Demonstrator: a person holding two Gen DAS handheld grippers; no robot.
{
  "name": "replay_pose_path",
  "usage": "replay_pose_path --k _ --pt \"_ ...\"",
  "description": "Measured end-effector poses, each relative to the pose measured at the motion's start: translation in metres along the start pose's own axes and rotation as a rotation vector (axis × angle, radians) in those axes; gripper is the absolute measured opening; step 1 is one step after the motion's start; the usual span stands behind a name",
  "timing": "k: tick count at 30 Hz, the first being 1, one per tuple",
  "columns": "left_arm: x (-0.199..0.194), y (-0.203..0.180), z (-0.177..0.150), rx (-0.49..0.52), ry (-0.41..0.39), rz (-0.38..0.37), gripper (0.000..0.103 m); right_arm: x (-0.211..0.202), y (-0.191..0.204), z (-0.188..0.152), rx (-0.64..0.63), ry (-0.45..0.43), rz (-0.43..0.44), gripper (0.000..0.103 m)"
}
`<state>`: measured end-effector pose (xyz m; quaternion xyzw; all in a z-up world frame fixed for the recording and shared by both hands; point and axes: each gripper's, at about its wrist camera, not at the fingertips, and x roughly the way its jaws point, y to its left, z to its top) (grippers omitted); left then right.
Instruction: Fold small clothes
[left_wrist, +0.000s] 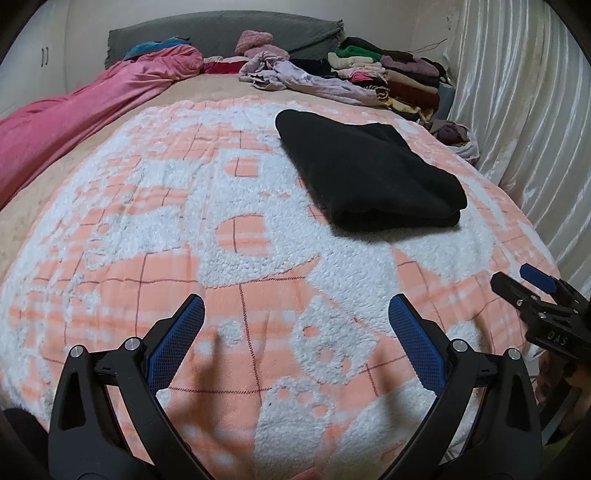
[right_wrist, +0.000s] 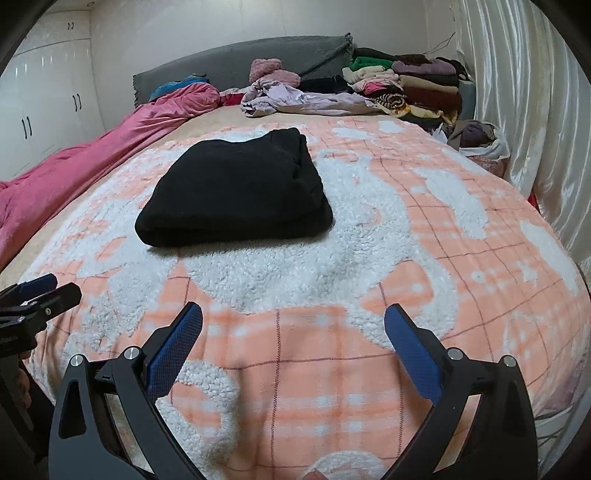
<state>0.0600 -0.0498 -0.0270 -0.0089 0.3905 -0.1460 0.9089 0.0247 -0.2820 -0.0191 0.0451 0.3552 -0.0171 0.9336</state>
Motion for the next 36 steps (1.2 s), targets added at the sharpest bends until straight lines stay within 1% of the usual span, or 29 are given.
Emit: replay_pose_path --k 6,19,36 --pt "0.0019 0.0011 0.0002 -0.006 0.007 0.012 0.093 -0.0032 -0.0027 0.0015 0.000 -0.010 0.005 0.098" --pt "0.0014 0.0029 0.0007 -0.007 0.006 0.024 0.093 -0.0049 0.0043 0.0023 -0.022 -0.008 0.024 0.098" --pt "-0.0009 0.0030 0.0013 -0.005 0.001 0.043 0.093 -0.0074 0.0059 0.0031 -0.028 -0.015 0.023 0.098"
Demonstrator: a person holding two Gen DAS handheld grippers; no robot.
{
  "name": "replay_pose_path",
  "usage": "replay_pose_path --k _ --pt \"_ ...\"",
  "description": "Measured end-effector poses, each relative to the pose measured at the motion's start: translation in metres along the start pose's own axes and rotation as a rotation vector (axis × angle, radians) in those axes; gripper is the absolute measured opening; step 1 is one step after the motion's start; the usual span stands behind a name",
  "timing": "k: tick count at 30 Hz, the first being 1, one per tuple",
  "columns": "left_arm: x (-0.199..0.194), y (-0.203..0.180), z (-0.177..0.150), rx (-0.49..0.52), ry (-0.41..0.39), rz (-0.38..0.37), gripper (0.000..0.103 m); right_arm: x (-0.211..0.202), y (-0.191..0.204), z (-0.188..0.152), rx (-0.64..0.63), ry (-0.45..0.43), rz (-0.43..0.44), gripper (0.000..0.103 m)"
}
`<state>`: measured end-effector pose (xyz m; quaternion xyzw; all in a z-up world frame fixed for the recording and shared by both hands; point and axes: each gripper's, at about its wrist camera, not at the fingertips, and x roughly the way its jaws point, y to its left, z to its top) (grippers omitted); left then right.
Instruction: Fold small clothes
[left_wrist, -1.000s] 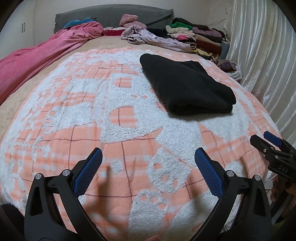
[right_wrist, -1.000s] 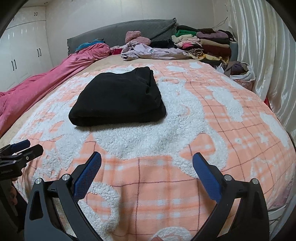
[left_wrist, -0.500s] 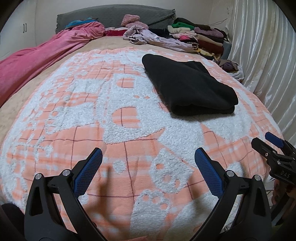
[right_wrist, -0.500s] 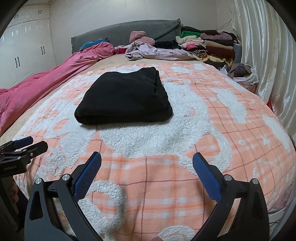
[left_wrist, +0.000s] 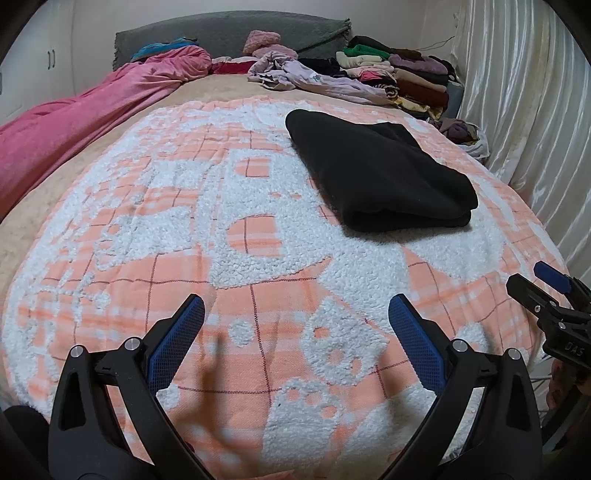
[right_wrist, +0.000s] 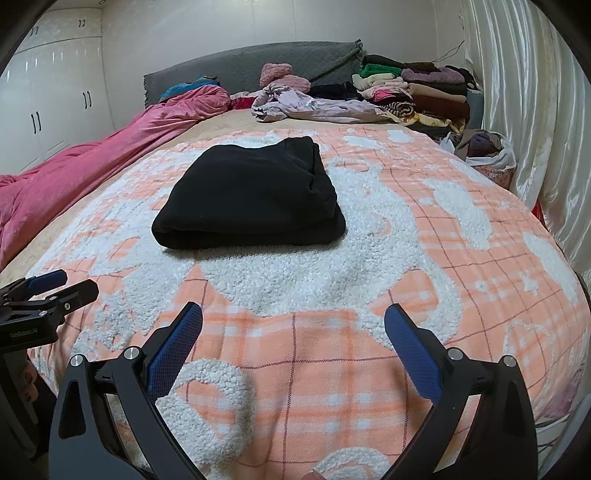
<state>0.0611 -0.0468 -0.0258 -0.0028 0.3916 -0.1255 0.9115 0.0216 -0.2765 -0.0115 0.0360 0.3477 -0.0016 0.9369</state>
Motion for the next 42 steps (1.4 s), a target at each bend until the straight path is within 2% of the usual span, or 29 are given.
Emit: replay_pose_path --k 42 --pt "-0.0006 0.0003 0.0011 0.002 0.001 0.006 0.093 -0.0040 0.0024 0.0005 -0.008 -0.006 -0.002 0.098"
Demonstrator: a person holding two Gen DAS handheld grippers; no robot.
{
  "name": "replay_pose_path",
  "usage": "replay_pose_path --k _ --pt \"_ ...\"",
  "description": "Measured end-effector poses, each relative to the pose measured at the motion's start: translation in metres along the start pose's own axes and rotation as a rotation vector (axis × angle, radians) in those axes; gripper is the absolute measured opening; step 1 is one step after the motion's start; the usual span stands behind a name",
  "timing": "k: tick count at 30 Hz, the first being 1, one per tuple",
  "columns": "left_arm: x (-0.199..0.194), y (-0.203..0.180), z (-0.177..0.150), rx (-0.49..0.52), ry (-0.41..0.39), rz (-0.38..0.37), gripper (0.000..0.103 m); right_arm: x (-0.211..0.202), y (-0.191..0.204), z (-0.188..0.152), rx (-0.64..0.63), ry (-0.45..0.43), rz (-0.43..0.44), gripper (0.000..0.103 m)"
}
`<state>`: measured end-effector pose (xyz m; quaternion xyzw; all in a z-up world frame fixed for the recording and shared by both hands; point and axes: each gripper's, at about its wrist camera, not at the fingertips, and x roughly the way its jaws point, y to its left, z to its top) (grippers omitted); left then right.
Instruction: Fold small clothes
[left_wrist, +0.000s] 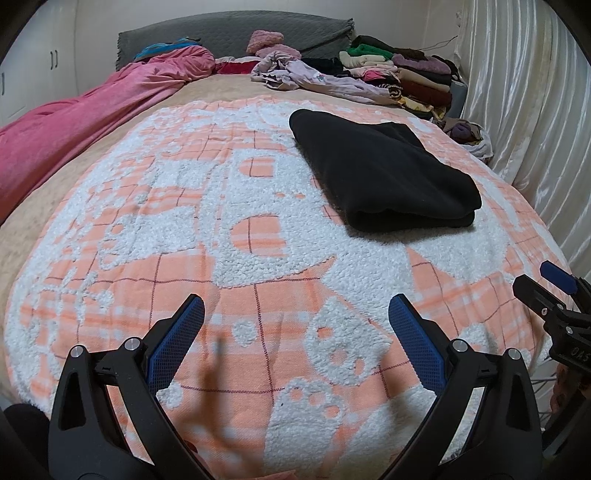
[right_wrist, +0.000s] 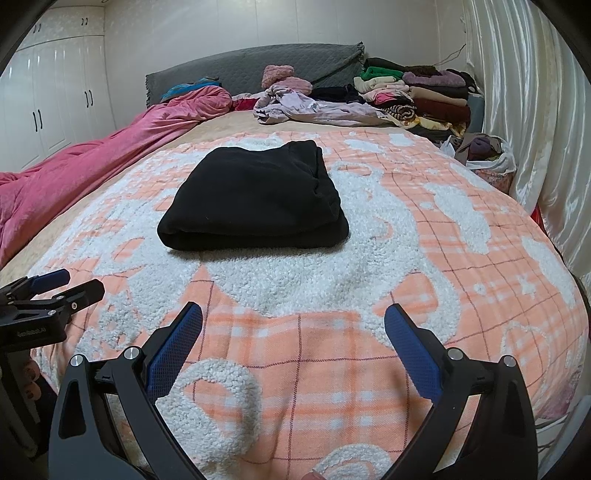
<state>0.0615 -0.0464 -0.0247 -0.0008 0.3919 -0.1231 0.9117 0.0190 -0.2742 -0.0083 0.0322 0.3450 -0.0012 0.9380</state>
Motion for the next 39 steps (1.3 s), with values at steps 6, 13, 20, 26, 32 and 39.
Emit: replay_pose_path --k 6,13,20,26,32,39 --pt "-0.001 0.005 0.000 -0.005 -0.003 0.006 0.093 -0.007 0.001 0.004 -0.008 -0.015 -0.008 0.098" --pt "-0.002 0.007 0.000 -0.007 -0.005 0.011 0.093 -0.007 -0.005 0.003 0.001 -0.006 -0.015 0.098" --pt "-0.005 0.005 0.001 -0.010 -0.011 0.031 0.093 -0.007 -0.016 -0.001 0.023 0.002 -0.034 0.098" --pt "-0.009 0.032 0.010 -0.086 0.005 0.098 0.093 -0.031 -0.073 -0.012 0.150 -0.034 -0.176 0.098" --pt "-0.034 0.127 0.044 -0.242 -0.085 0.194 0.093 -0.079 -0.185 -0.060 0.357 -0.054 -0.475 0.098" --pt "-0.052 0.326 0.063 -0.506 -0.053 0.505 0.093 -0.153 -0.357 -0.168 0.735 0.023 -0.985 0.098"
